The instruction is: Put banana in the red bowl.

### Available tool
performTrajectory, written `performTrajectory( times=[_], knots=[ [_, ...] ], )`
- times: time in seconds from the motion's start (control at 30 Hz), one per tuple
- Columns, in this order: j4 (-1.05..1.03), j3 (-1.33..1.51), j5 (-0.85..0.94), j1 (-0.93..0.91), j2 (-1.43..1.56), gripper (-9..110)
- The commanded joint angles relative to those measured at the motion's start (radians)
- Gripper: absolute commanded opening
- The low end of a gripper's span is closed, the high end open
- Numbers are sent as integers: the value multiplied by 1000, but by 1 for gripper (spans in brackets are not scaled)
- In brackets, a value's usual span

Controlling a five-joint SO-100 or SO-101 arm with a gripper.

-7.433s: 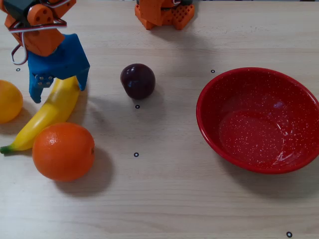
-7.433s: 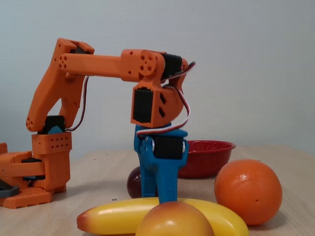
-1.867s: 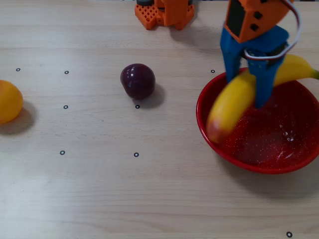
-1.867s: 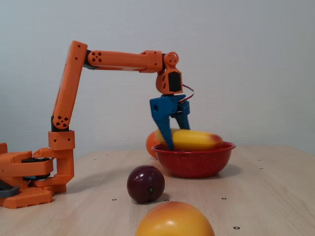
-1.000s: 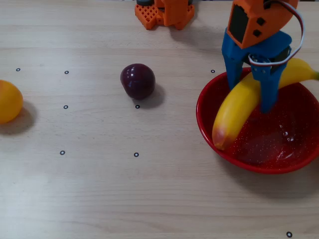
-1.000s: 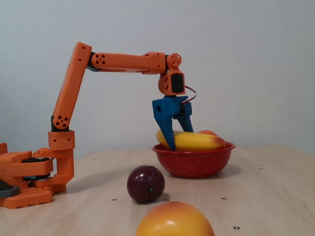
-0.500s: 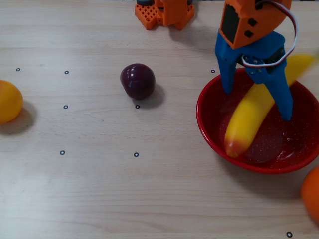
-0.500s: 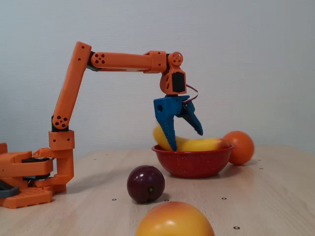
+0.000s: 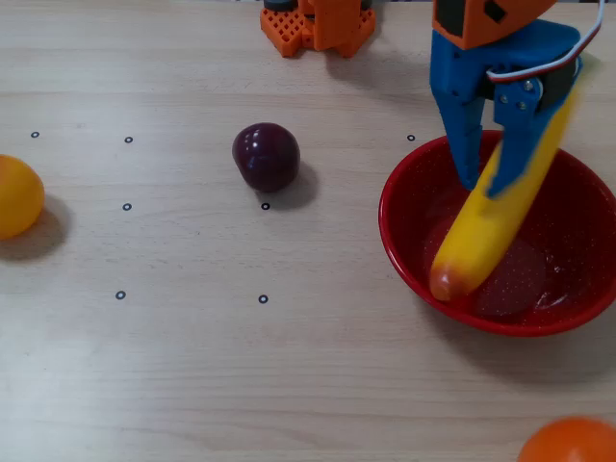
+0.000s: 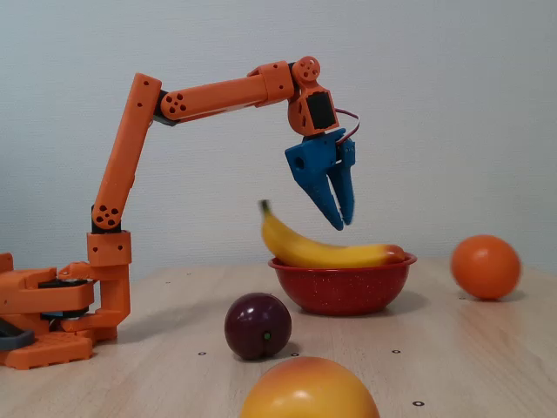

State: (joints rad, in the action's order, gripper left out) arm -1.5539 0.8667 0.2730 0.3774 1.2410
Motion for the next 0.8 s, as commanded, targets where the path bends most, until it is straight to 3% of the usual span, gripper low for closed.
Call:
performTrajectory(
  times=[0.0,0.23,0.43,0.5,0.53,0.77],
  knots=[
    [-44,-118,14,-37,129,0],
    [-63,-146,-41,-91,225,0],
    [23,37,-118,-166,382,0],
    [91,152,-141,-193,462,0],
    [327,647,-247,-261,746,0],
    [514,1181,-307,-325,1039,0]
  ],
)
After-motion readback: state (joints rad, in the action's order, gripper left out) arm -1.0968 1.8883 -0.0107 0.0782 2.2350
